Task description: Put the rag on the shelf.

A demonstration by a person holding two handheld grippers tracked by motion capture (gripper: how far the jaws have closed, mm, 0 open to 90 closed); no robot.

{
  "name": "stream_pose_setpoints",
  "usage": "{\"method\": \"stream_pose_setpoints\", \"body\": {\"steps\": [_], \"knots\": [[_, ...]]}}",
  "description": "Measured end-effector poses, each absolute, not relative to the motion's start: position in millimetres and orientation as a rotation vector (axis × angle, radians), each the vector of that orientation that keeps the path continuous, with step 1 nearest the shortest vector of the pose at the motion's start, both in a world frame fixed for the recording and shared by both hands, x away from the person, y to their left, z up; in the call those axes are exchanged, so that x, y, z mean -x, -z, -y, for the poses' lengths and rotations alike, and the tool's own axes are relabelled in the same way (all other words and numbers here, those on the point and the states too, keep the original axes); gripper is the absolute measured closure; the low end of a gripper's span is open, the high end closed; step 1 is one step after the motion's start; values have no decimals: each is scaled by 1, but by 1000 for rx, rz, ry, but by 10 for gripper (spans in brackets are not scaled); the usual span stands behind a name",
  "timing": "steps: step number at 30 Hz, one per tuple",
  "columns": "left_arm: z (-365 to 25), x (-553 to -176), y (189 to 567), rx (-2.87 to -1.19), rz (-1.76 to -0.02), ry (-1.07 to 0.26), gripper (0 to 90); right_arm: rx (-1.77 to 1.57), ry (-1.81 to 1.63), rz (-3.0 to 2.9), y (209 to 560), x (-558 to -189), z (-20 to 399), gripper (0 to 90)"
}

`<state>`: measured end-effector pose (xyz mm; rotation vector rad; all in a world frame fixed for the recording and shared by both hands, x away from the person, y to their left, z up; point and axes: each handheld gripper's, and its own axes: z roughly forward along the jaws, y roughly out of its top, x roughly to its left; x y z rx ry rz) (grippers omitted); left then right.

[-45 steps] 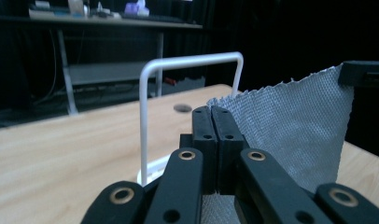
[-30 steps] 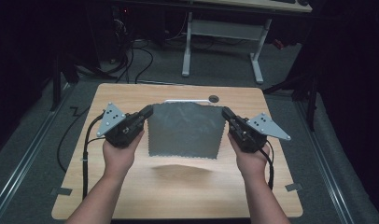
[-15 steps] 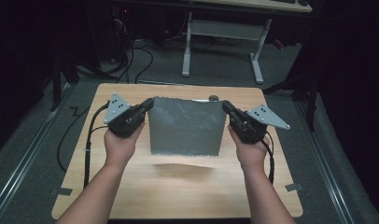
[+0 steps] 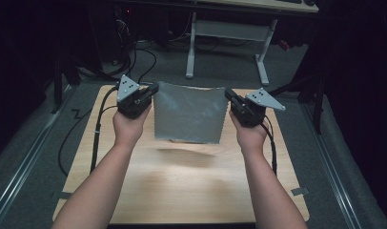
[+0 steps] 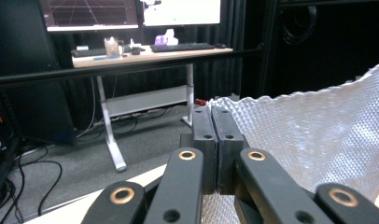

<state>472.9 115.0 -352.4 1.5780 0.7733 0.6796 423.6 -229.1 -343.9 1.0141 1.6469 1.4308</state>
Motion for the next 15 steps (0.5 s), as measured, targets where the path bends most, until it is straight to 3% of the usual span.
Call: {"method": "stream_pose_setpoints", "body": {"steps": [15], "knots": [[-105, -512, 360, -1618, -821, -668, 899, -1050, -1361, -1651, 341, -475, 232, 897]]}}
